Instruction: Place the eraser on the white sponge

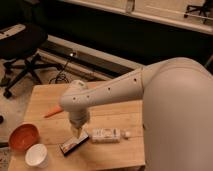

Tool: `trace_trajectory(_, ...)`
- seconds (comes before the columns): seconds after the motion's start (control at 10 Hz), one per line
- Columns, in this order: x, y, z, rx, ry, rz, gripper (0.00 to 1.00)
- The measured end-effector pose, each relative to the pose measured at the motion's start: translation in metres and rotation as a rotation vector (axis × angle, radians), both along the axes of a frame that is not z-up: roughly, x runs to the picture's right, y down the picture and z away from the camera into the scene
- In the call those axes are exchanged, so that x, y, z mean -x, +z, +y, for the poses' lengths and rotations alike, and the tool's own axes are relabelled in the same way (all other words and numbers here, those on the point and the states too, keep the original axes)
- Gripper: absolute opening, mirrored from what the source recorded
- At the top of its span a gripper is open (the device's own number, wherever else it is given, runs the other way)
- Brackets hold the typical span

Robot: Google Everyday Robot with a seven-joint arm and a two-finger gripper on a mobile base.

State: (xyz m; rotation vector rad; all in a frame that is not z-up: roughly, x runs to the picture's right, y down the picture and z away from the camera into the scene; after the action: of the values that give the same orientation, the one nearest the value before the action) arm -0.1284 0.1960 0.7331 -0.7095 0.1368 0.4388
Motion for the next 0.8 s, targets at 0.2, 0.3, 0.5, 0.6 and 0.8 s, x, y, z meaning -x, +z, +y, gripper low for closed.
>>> trace_trajectory(0.2, 0.007, 0.001, 0.007, -0.008, -0.159, -0.131, 0.65)
trace_trajectory(0.3, 0.009, 0.002, 0.010, -0.008, -0.219, -0.184, 0.65)
trace_trajectory(0.5, 0.015, 0.002, 0.019, 0.004, -0.360, -0.327, 0.65)
trace_trajectory(0.6, 0.017, 0.003, 0.025, 0.019, -0.427, -0.407, 0.65)
trace_trajectory(0.8, 0.017, 0.005, 0.034, 0.051, -0.539, -0.554, 0.65)
